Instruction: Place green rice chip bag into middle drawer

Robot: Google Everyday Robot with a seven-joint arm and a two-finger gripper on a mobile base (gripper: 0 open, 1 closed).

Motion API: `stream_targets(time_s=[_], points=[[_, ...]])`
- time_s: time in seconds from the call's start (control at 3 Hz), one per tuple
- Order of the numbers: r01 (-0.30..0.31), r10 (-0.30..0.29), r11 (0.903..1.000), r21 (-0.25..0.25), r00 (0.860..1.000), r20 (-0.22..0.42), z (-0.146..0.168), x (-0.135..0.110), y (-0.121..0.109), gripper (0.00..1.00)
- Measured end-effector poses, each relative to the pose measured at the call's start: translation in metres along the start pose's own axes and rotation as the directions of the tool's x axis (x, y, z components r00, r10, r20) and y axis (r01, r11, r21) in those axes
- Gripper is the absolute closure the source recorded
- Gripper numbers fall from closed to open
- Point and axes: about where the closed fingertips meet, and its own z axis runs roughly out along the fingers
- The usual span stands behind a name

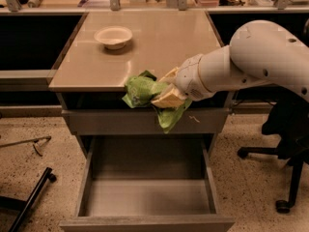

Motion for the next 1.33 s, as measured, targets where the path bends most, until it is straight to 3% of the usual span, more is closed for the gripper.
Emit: stream_targets(time_s=[0.67,1.0,1.33], points=[[-0.021,0.021,0.9997,-0.014,1.000,0.009,0.008,0.009,0.011,1.00],[-0.070,0.074,0.9950,-0.071,0.995,0.061,0.048,0.046,0.054,1.00],[-0.121,0.143,0.9747,-0.188,0.983,0.112,0.107,0.104,0.125,1.00]])
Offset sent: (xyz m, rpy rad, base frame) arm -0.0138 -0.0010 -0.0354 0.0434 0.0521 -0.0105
